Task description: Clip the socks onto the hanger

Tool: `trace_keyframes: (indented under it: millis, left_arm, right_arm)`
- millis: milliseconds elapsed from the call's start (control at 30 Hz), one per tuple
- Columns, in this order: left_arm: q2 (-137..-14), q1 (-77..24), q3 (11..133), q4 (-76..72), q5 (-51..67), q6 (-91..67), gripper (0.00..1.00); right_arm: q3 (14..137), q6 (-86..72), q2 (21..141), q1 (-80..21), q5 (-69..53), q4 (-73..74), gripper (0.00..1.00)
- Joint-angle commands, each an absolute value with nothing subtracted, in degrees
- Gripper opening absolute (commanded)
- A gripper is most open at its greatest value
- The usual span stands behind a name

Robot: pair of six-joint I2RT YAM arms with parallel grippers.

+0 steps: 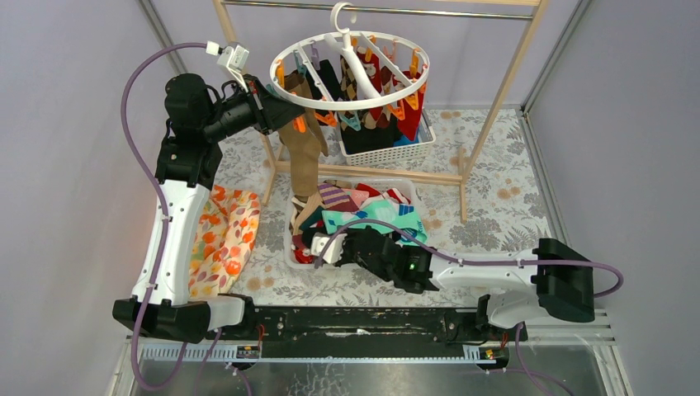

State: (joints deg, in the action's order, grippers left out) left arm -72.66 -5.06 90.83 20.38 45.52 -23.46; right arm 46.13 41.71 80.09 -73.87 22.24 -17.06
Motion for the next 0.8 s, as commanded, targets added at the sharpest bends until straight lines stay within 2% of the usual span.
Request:
trace_keyframes:
  millis: [0,133,333,567,767]
  left_arm:
    - [-71.9,-4.5,91.0,19.1,46.5,-24.6,0.00]
    - [-71.9,-4.5,90.8,18.4,46.7,-25.1,0.00]
    - [-71.4,-4.5,89.6,17.1,46.9,-26.2,0.00]
    - [-71.0,-4.5,88.3,15.9,47.3,-27.3,0.00]
    - [-70.8,-4.5,87.1,14.3,47.8,-28.8,0.00]
  right_arm:
    - [49.5,38.2,74.3,-72.9,25.1,-21.0,0.00]
    - [49.2,31.5,69.2,-69.6,24.5,-22.5,0.00]
    - [47.0,13.6,63.4,-64.0,21.3,-33.4,0.00]
    - [48.3,-1.6,69.0,-63.8,23.5,-48.1,0.00]
    - [50.6,-8.0,76.1,-63.8,25.0,-59.0,0.00]
